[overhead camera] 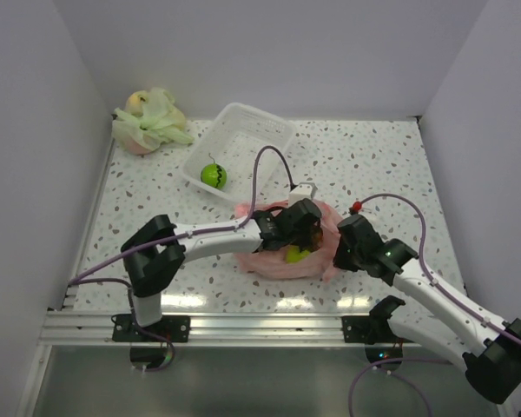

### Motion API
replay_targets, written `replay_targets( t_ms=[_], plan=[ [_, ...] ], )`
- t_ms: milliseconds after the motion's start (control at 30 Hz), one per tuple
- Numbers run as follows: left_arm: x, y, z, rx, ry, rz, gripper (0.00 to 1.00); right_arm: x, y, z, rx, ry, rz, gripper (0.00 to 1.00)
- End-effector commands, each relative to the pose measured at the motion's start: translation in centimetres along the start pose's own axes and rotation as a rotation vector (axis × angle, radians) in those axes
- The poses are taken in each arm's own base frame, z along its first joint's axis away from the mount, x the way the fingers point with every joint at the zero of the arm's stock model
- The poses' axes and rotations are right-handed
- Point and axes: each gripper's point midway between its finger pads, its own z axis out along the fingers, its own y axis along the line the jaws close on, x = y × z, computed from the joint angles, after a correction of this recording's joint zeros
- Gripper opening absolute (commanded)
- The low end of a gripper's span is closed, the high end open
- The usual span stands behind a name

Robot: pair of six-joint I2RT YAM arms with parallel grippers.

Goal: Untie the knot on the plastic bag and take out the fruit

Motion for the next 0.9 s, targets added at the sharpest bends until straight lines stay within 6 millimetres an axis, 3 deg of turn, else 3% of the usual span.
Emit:
replay_targets(
  t_ms=[0,200,300,400,567,700,867],
  plan=[
    [-4.8,-1.5,-4.5,0.067,-0.12,0.024,0.0,-0.6,-0.4,0.1,0.024,-0.036,0.017,0.01],
    [-5.0,-0.3,-8.9,0.074,-0.087,0.123,0.0,-2.1,-1.2,-0.6,0.09,-0.087,-0.003,0.0],
    [-3.3,0.9,-10.3,0.081,-0.015,0.183,0.0,-3.3,-1.1,-1.2,0.104,-0.12,-0.01,0.0],
    [-0.3,1.6,-11.0,0.113,0.114,0.235,0.0,-4.7,-0.5,-2.1,0.101,-0.146,-0.014,0.0],
    [2.4,3.6,-11.4,0.087,0.203,0.275,0.0,-6.6,0.9,-3.1,0.076,-0.181,-0.02,0.0],
    [2.5,3.8,-11.8,0.088,0.217,0.332,0.0,-7.3,1.5,-3.0,0.085,-0.177,-0.04,0.0],
    [-0.2,1.2,-14.4,0.216,0.122,0.403,0.0,-6.2,0.5,-1.3,0.146,-0.121,-0.063,0.0]
  ],
)
